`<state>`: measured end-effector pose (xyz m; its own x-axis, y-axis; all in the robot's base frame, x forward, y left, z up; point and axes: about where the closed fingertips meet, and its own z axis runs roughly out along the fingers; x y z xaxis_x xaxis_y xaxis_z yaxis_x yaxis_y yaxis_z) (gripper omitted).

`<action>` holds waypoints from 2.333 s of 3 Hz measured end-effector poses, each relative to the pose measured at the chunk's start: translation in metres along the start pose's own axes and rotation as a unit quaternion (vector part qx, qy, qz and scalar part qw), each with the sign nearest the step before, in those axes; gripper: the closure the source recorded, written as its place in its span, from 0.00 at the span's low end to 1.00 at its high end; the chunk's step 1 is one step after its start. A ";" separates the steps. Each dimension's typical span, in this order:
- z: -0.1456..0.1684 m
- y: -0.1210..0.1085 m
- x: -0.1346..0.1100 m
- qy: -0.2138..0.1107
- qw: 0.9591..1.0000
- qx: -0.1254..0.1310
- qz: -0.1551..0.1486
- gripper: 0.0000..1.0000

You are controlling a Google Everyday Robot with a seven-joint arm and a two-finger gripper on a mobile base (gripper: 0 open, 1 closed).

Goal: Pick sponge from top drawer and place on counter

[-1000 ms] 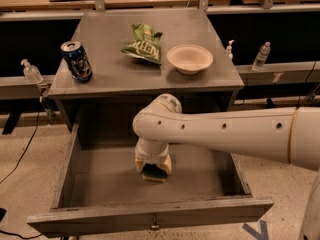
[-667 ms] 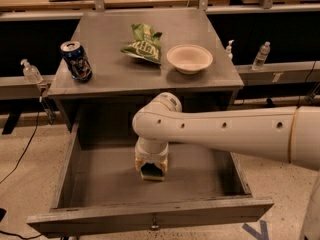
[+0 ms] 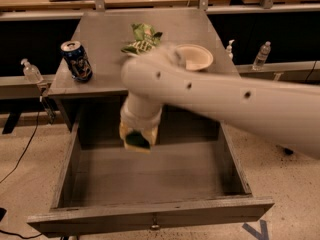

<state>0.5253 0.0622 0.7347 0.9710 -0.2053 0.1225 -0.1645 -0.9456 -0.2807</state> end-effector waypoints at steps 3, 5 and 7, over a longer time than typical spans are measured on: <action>-0.159 -0.112 0.068 0.035 0.996 0.019 0.081 1.00; -0.115 -0.164 0.133 0.035 0.977 -0.020 0.211 1.00; -0.086 -0.144 0.199 0.064 0.930 -0.035 0.360 1.00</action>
Offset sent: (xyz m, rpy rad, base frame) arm 0.0351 0.0678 0.2524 0.1084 -0.1150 -0.0842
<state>0.7273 0.1356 0.8812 0.5774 -0.8155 0.0404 -0.7789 -0.5649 -0.2725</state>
